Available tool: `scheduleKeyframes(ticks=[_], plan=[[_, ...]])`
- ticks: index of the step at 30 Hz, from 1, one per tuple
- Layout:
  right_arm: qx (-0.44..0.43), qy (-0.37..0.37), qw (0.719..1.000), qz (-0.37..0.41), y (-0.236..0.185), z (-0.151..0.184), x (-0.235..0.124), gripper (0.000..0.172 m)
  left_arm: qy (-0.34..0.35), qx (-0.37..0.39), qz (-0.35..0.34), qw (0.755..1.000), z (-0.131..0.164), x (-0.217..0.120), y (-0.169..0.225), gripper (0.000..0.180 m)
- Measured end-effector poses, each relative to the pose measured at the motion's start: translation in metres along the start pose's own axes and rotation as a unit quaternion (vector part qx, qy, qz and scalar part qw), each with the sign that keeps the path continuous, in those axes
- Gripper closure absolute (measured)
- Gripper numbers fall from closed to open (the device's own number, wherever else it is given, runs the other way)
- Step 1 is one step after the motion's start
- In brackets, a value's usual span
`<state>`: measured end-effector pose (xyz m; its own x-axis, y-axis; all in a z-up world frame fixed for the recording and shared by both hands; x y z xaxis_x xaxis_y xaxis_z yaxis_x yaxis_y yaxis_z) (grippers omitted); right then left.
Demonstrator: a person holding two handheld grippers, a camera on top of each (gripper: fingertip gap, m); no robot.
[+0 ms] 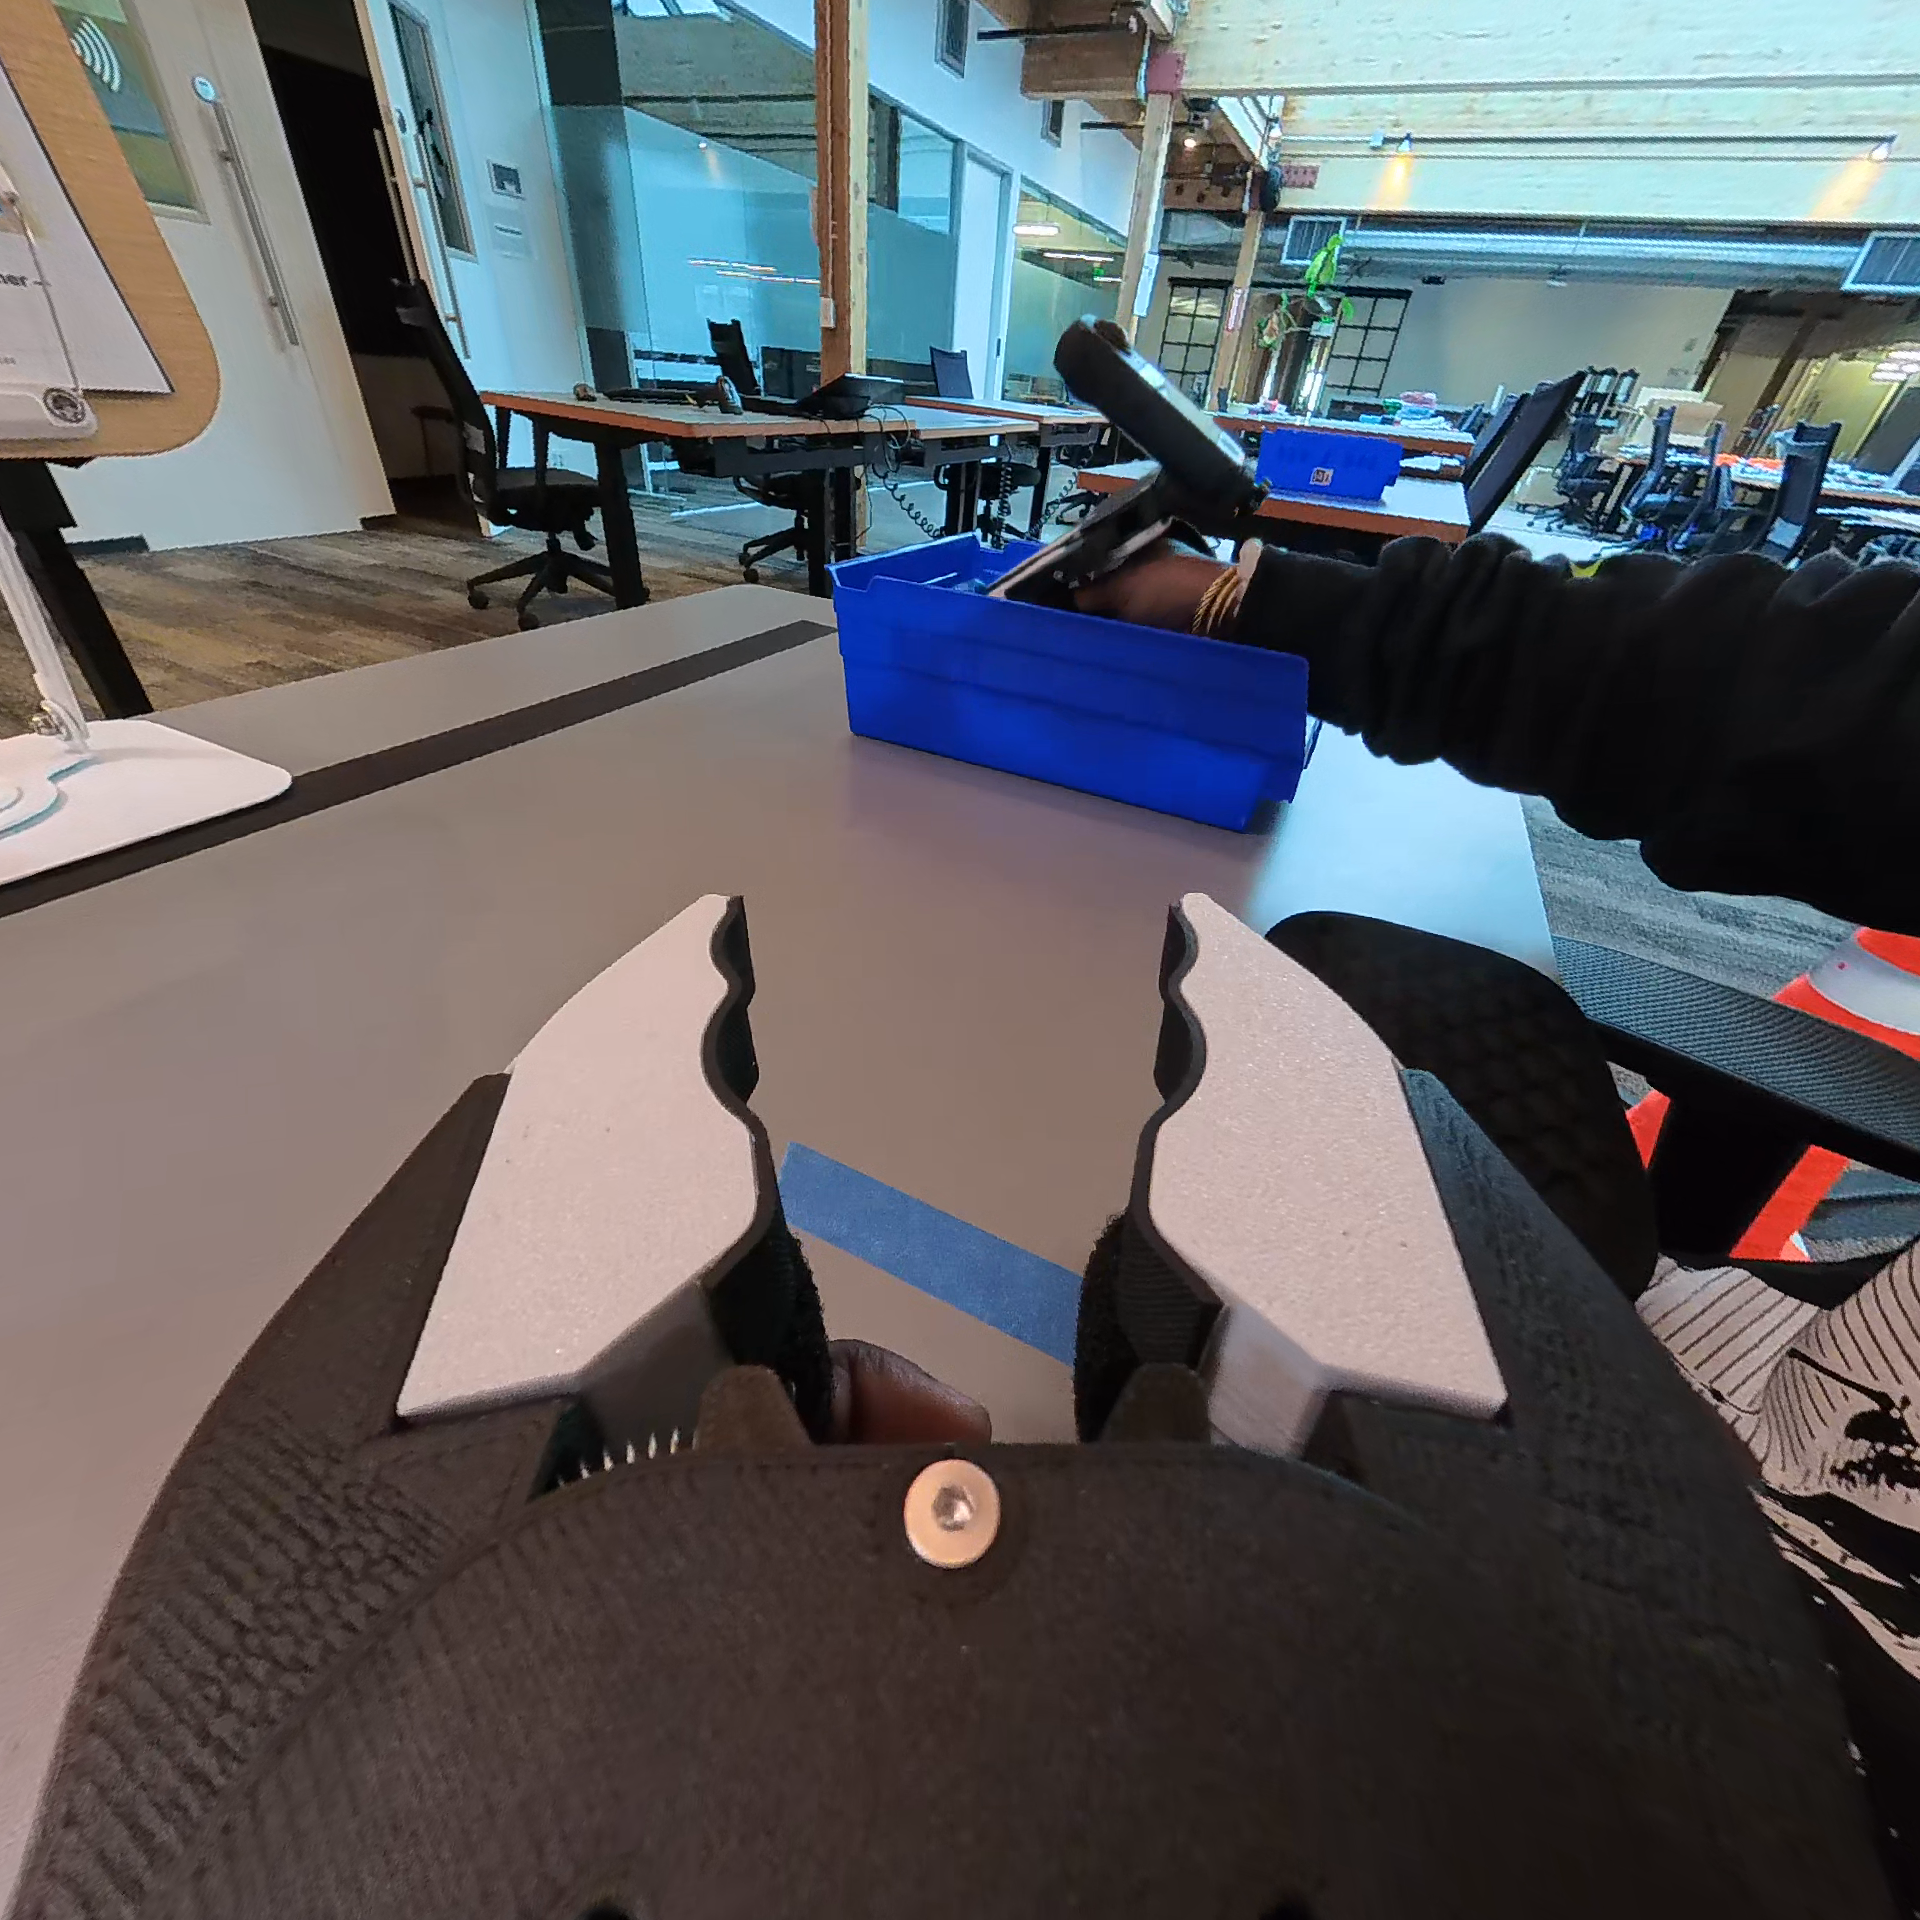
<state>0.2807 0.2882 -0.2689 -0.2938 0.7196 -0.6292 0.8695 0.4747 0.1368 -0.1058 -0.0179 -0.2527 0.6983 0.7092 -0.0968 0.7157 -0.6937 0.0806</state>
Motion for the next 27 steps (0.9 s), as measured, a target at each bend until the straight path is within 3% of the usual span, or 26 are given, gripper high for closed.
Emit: scheduleKeyframes(ticks=[27], plan=[[0.006,-0.019,1.0,-0.016,-0.01,0.011,0.012,0.135,-0.003,-0.002,0.0,1.0,0.001,0.001,-0.001,0.105]])
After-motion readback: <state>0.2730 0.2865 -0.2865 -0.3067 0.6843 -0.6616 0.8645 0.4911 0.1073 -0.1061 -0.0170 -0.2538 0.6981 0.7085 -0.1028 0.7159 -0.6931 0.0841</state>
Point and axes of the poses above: each gripper's, where its closed fingertips meet, x out along the fingers, z out of its underside, y = z × x across the jaws, the point moved 8 cm from there along -x, back along the fingers, and after that the axes turned 3 degrees about -y, right-handed, at the moved point
